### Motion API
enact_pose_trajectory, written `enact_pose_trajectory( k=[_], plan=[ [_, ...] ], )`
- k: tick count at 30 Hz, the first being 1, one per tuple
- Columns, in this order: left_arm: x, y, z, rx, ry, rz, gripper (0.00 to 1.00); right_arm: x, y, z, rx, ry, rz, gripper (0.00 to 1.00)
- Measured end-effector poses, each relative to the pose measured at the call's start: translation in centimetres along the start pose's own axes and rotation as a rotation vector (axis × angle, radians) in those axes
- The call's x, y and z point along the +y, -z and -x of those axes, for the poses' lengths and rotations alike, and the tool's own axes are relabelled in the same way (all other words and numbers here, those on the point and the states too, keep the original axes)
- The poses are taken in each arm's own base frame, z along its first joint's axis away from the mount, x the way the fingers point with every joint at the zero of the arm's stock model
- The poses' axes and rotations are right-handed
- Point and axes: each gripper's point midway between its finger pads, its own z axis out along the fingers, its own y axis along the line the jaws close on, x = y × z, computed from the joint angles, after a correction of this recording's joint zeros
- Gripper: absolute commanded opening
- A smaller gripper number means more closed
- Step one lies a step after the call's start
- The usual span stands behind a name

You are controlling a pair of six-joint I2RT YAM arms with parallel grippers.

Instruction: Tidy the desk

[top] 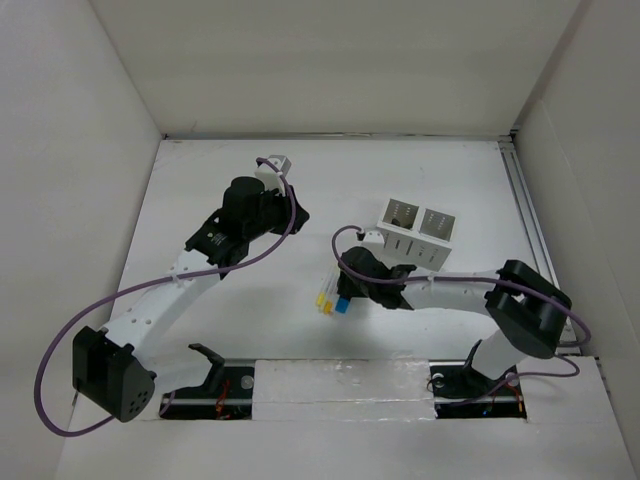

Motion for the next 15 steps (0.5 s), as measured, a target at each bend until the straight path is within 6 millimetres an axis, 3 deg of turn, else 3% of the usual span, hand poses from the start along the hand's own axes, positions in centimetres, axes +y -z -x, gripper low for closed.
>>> enact_pose_trajectory(
  k=[4, 10, 15],
  plan=[
    [0.0, 0.0, 0.0, 0.000, 0.000, 0.000, 0.16, -0.4, -0.7, -0.1, -0.005, -0.005, -0.033, 0.51],
    [0.0, 0.0, 0.0, 0.000, 0.000, 0.000, 0.16, -0.7, -1.7, -0.4, 0.000, -0.006, -0.079, 0.40],
    [0.0, 0.0, 0.0, 0.000, 0.000, 0.000, 0.16, -0.9, -2.0, -0.1, -0.013, -0.017, -0.104, 0.36]
  ],
)
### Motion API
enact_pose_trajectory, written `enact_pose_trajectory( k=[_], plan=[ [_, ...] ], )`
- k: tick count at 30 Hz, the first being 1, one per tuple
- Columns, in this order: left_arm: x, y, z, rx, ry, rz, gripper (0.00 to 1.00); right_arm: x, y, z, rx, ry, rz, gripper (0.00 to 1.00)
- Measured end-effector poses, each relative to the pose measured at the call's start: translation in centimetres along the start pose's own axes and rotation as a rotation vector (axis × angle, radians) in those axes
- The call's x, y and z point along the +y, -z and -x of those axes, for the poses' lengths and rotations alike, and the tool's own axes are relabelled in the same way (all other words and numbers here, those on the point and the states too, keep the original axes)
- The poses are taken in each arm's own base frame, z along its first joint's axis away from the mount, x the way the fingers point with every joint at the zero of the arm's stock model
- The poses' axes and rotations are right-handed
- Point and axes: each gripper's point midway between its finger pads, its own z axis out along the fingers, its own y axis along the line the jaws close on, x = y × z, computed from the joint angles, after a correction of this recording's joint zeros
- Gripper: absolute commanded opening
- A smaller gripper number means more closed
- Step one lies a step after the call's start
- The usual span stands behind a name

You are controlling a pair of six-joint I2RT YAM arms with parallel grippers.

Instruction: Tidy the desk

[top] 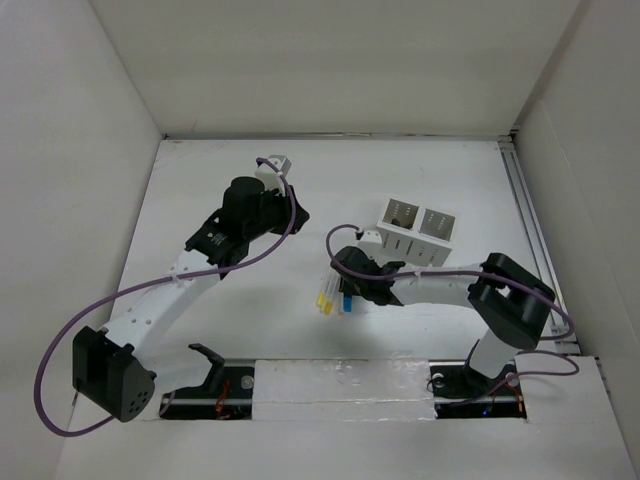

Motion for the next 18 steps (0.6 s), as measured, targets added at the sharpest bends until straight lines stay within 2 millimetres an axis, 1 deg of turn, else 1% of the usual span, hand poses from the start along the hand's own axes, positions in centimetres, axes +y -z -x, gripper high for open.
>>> enact_pose_trajectory(
  k=[3, 9, 11, 12, 15, 18],
  plan=[
    [0.0, 0.0, 0.0, 0.000, 0.000, 0.000, 0.16, -0.2, 0.0, 0.0, -0.004, -0.012, -0.010, 0.35],
    [0.0, 0.0, 0.0, 0.000, 0.000, 0.000, 0.16, -0.9, 0.4, -0.1, -0.005, -0.034, -0.020, 0.35],
    [0.0, 0.0, 0.0, 0.000, 0.000, 0.000, 0.16, -1.2, 0.6, -0.3, -0.001, -0.032, -0.025, 0.38],
    [0.0, 0.0, 0.0, 0.000, 0.000, 0.000, 0.16, -1.4, 0.8, -0.3, 0.000, -0.032, -0.026, 0.42],
    [0.0, 0.0, 0.0, 0.000, 0.000, 0.000, 0.16, -1.6, 1.1, -0.3, 0.001, -0.032, -0.028, 0.50],
    [0.0, 0.0, 0.0, 0.000, 0.000, -0.001, 0.16, -1.6, 1.4, 0.0, -0.003, -0.033, -0.022, 0.50]
  ],
)
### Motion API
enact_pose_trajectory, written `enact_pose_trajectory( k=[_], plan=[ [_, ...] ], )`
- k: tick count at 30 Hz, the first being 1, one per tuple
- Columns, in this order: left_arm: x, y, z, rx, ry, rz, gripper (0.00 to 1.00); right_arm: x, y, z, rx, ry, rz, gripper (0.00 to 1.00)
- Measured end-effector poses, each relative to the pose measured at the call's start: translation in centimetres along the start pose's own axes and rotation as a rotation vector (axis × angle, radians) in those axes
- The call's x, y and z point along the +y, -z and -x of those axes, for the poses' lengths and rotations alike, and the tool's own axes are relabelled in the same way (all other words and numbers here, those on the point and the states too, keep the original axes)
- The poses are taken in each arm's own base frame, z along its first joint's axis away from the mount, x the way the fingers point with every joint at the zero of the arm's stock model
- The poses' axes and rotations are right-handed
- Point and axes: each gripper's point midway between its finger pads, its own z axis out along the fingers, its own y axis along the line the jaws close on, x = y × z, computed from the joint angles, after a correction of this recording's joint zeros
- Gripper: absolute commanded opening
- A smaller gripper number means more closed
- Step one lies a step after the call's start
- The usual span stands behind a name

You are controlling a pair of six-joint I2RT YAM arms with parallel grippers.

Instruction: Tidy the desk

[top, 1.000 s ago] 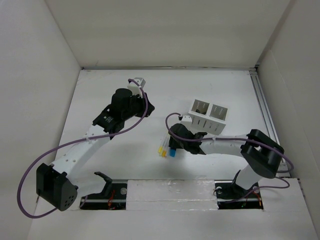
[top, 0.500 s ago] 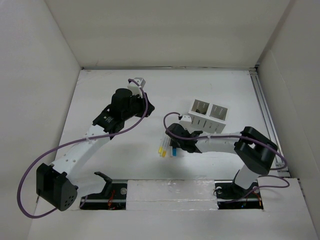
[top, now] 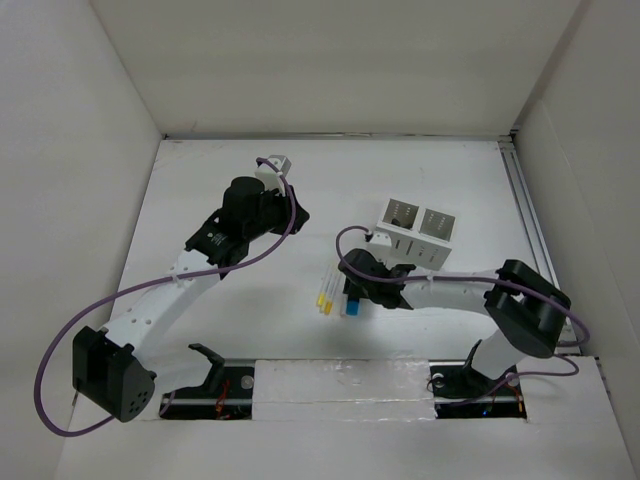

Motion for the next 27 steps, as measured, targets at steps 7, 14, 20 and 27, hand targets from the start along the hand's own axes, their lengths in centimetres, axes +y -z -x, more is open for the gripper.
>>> enact_pose_trajectory(
  k=[7, 14, 20, 27],
  plan=[
    [-0.01, 0.00, 0.00, 0.000, 0.000, 0.000, 0.16, 0.17, 0.40, 0.35, -0.009, -0.011, 0.013, 0.39],
    [-0.01, 0.00, 0.00, 0.000, 0.000, -0.001, 0.16, -0.17, 0.24, 0.18, -0.007, -0.019, -0.004, 0.37],
    [-0.01, 0.00, 0.00, 0.000, 0.000, -0.001, 0.16, -0.33, 0.07, 0.15, -0.011, -0.027, -0.015, 0.33],
    [-0.02, 0.00, -0.01, 0.000, 0.000, -0.001, 0.16, -0.49, -0.54, -0.19, -0.009, -0.024, -0.033, 0.46]
  ],
)
